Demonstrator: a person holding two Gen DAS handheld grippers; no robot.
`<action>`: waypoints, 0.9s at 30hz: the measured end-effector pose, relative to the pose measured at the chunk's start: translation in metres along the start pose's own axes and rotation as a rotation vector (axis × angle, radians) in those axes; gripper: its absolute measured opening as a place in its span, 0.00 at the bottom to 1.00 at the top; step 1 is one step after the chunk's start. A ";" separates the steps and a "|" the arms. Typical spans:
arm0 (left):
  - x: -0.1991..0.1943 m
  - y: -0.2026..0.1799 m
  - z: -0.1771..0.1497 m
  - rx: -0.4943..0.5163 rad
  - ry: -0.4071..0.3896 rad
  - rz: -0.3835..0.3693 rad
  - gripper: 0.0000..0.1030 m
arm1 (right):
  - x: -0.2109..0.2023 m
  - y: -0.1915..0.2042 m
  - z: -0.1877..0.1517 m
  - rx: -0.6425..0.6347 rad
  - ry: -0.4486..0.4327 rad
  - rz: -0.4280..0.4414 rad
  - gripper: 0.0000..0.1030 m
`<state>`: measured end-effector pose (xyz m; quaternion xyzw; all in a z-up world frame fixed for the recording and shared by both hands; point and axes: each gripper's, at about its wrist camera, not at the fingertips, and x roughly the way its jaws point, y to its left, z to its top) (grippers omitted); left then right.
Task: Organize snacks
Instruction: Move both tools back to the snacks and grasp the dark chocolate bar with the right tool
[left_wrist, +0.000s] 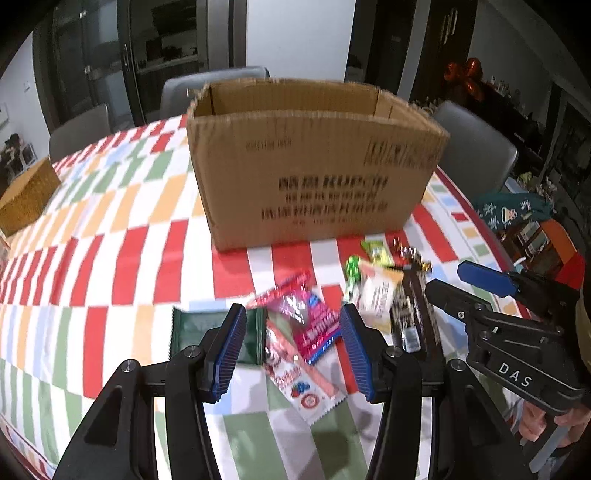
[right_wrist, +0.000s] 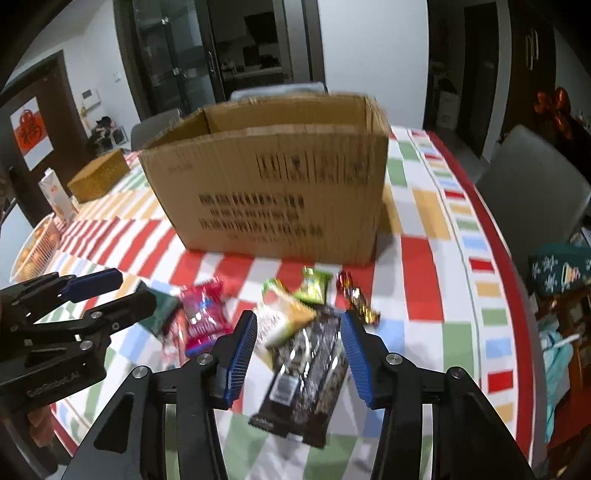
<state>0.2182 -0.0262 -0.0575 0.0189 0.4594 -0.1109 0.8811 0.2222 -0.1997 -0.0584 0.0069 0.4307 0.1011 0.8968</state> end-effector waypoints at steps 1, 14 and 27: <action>0.002 0.000 -0.003 0.001 0.007 -0.003 0.50 | 0.003 -0.001 -0.004 0.006 0.013 0.004 0.47; 0.035 0.000 -0.005 -0.002 0.055 0.002 0.50 | 0.033 -0.005 -0.029 0.036 0.123 -0.007 0.47; 0.069 0.000 0.011 -0.036 0.118 -0.020 0.50 | 0.057 -0.007 -0.019 0.039 0.140 -0.052 0.47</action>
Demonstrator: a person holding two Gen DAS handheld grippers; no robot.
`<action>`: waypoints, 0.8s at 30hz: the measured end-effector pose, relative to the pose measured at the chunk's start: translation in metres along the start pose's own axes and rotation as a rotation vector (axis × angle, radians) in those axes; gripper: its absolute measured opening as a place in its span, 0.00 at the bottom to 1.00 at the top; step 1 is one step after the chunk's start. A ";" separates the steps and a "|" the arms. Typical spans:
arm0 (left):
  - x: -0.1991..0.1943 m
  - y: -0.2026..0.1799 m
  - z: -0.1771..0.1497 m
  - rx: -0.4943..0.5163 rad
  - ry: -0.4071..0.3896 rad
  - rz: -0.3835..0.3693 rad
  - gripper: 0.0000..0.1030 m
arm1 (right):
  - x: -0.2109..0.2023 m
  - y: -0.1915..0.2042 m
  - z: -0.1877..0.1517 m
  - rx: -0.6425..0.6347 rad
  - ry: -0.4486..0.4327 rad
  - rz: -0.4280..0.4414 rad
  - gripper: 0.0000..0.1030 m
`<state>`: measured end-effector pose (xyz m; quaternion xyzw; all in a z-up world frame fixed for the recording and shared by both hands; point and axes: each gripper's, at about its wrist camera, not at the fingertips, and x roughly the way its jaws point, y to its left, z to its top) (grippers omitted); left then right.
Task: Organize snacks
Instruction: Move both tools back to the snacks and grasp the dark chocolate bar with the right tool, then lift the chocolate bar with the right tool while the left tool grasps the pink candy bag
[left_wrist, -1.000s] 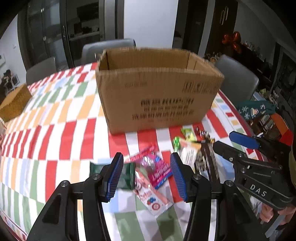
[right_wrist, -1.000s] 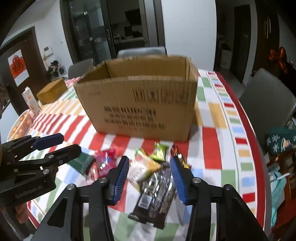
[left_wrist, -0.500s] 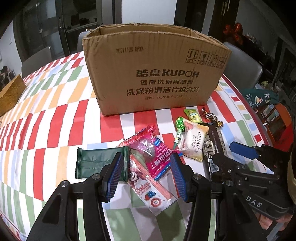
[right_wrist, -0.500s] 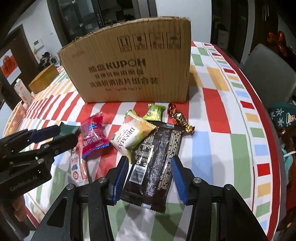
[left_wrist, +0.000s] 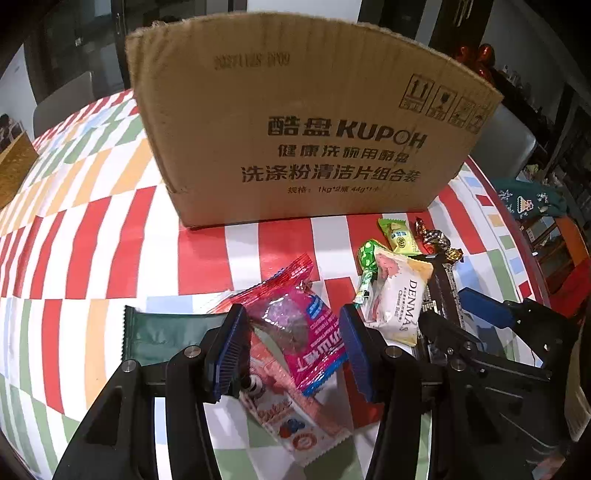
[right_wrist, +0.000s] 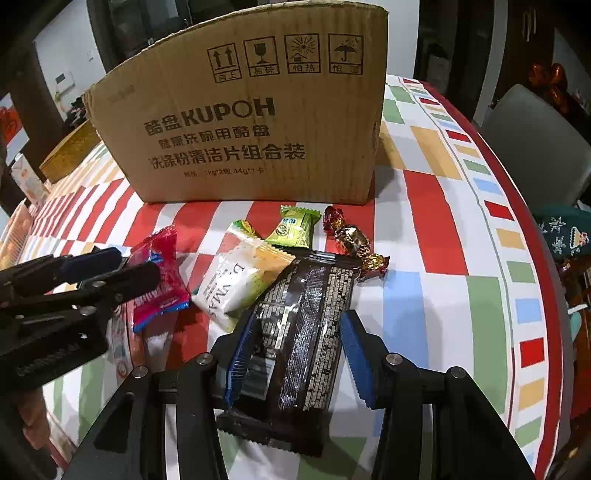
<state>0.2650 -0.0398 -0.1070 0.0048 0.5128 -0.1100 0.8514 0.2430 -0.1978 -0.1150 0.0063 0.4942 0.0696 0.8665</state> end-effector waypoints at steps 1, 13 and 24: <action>0.002 -0.001 0.001 -0.002 0.005 -0.003 0.50 | 0.001 0.000 0.001 0.001 0.001 0.000 0.47; 0.015 -0.002 0.002 -0.012 0.040 -0.041 0.39 | 0.018 0.009 0.005 -0.047 0.034 -0.024 0.57; -0.002 -0.008 -0.004 0.019 -0.003 -0.032 0.28 | 0.010 0.006 -0.002 -0.038 0.023 -0.004 0.49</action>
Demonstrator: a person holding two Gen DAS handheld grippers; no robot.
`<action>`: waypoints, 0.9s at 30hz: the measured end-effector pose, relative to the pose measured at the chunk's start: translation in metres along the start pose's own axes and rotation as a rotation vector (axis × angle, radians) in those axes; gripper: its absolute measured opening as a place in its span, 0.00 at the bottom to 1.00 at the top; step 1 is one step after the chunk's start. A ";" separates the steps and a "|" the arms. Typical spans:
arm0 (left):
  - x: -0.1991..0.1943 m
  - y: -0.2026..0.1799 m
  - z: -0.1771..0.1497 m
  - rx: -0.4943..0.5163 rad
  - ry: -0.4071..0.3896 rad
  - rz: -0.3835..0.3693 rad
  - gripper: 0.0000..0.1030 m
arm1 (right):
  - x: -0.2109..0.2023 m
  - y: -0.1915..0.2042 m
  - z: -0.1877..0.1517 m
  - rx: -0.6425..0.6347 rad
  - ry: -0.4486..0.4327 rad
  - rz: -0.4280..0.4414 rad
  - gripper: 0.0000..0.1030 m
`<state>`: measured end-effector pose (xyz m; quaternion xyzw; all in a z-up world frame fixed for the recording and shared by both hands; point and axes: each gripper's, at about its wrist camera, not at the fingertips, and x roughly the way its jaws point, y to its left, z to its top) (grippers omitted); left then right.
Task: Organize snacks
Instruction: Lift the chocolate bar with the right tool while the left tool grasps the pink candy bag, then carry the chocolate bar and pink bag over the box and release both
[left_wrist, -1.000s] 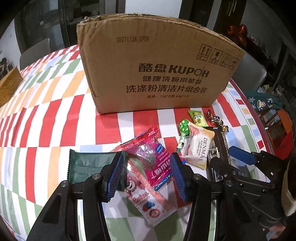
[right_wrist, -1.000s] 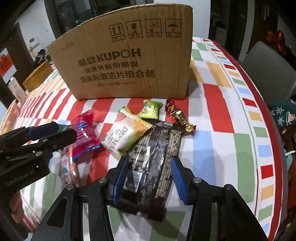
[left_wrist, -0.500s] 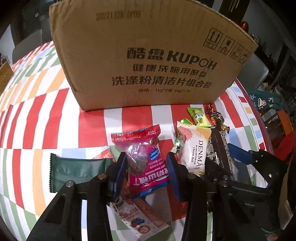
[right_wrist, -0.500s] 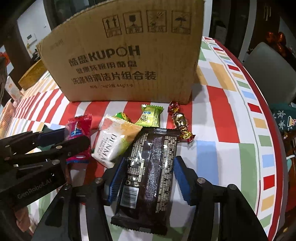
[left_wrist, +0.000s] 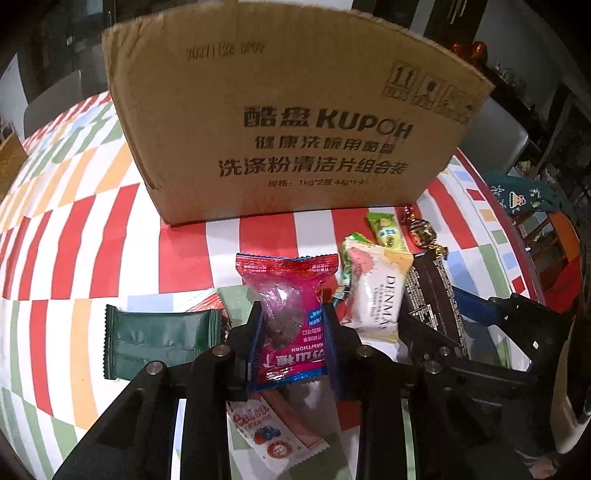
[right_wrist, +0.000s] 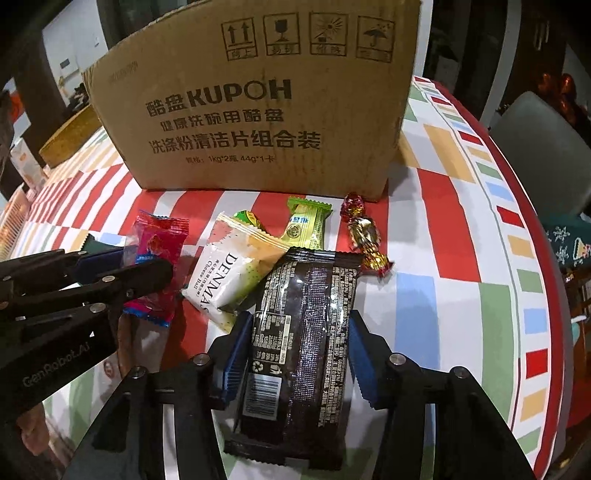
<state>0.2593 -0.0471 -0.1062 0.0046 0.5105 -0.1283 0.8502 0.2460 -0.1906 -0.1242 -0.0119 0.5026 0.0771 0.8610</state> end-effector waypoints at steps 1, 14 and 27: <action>-0.003 -0.001 -0.001 0.003 -0.007 0.000 0.28 | -0.002 -0.001 0.000 0.003 -0.006 0.002 0.49; -0.056 -0.016 -0.007 0.022 -0.120 -0.025 0.28 | -0.052 -0.009 0.000 0.037 -0.121 0.014 0.49; -0.115 -0.021 0.005 0.043 -0.271 -0.032 0.28 | -0.106 -0.003 0.020 0.011 -0.266 0.041 0.49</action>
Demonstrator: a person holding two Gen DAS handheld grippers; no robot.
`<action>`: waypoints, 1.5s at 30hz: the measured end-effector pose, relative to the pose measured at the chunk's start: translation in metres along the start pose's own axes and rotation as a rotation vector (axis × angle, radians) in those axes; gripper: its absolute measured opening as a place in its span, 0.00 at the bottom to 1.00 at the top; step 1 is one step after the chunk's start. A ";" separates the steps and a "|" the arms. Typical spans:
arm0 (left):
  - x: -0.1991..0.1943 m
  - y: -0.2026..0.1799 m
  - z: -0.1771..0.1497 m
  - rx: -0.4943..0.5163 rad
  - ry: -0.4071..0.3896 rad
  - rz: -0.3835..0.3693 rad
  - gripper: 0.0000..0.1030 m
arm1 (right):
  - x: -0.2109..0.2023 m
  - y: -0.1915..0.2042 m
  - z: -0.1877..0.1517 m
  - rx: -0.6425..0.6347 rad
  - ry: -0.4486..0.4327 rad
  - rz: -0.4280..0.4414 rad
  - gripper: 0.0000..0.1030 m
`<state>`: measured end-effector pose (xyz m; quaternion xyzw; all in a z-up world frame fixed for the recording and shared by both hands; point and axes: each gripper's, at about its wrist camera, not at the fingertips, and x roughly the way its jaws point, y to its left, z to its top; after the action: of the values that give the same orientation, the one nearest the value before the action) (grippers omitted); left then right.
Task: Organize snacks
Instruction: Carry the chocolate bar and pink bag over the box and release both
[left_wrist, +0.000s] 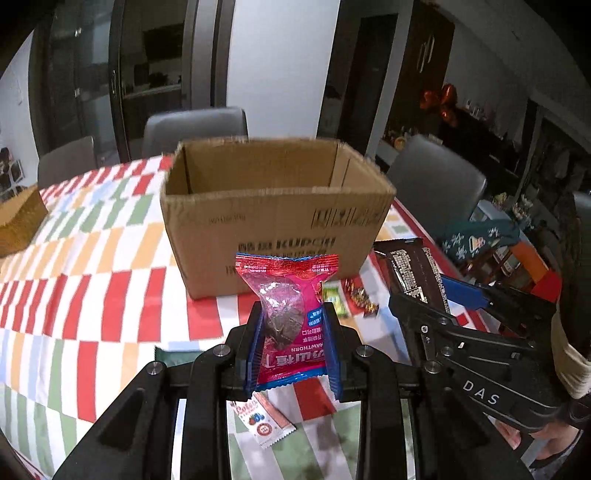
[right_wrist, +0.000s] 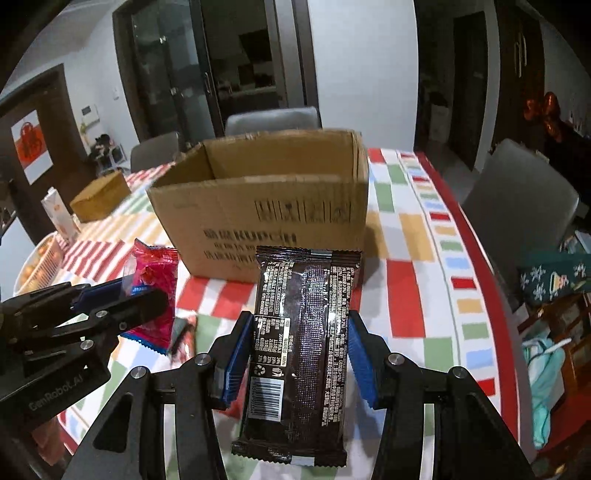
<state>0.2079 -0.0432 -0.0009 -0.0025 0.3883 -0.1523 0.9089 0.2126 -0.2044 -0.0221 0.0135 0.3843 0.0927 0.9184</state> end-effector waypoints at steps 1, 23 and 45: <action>-0.004 0.000 0.003 0.003 -0.012 0.000 0.28 | -0.003 0.000 0.003 -0.001 -0.010 0.001 0.49; -0.026 0.020 0.093 0.044 -0.141 0.069 0.28 | -0.017 0.012 0.099 -0.045 -0.155 0.037 0.49; 0.051 0.049 0.150 -0.006 -0.007 0.121 0.39 | 0.047 0.010 0.172 -0.094 -0.095 -0.046 0.43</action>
<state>0.3612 -0.0279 0.0618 0.0176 0.3849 -0.0958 0.9178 0.3653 -0.1776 0.0667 -0.0339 0.3359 0.0888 0.9371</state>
